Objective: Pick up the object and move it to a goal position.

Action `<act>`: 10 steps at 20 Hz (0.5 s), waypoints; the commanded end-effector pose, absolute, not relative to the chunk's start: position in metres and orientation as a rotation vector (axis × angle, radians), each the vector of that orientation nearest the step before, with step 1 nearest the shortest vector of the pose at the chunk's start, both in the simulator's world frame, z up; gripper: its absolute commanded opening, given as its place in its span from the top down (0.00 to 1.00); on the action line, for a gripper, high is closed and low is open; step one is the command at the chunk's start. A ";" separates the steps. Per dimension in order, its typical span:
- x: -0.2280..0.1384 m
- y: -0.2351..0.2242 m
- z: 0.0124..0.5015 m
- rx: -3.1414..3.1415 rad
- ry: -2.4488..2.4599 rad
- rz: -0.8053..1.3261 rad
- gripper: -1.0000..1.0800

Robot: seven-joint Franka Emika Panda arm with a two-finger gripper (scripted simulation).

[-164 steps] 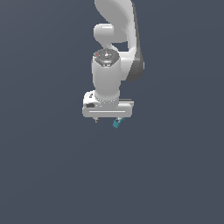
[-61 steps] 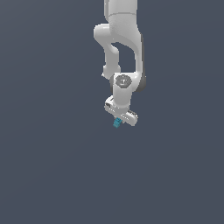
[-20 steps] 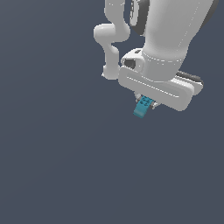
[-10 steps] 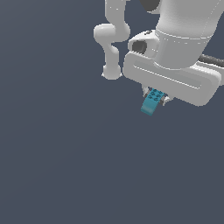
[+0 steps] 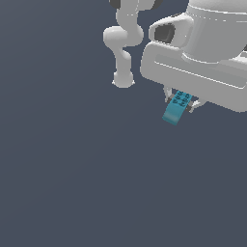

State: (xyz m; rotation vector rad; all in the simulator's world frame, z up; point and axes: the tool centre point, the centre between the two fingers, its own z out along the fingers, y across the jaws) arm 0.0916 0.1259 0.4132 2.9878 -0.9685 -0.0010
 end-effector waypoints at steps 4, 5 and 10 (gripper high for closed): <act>0.098 0.128 0.424 2.988 -0.969 0.000 1.00; 0.098 0.129 0.426 2.988 -0.969 0.000 1.00; 0.101 0.130 0.430 2.988 -0.969 0.000 1.00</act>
